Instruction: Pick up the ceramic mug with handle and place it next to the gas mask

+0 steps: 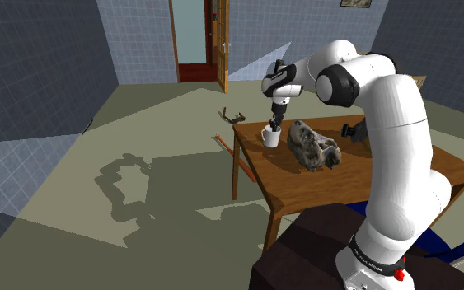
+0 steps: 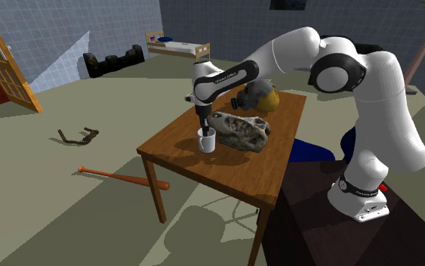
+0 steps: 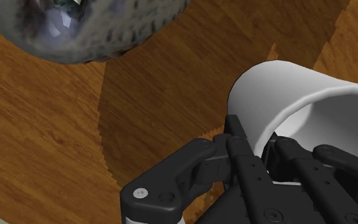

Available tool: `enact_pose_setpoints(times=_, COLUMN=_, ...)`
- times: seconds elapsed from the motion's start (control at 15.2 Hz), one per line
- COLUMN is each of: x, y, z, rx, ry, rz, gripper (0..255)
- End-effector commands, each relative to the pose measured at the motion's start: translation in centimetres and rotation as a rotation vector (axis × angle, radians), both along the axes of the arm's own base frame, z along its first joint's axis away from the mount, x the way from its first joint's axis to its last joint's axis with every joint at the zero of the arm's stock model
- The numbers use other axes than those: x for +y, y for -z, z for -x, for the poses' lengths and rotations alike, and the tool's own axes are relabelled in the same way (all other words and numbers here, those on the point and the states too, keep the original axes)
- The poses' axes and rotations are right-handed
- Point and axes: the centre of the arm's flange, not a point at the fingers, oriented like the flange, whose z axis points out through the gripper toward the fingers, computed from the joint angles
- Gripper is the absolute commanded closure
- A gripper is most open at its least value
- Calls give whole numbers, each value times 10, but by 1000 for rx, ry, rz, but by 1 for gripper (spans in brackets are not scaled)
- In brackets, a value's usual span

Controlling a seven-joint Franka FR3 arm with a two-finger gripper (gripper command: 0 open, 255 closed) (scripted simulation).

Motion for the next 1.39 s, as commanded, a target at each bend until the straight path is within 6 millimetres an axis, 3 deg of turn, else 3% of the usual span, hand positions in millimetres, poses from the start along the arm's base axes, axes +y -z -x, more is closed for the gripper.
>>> enact_pose_setpoints(times=0.0, x=0, y=-11, z=0, rx=0, ry=0, rz=0, gripper=255)
enact_pose_setpoints(times=1.32, x=0, y=-117, z=0, rx=0, ry=0, rz=0, gripper=255)
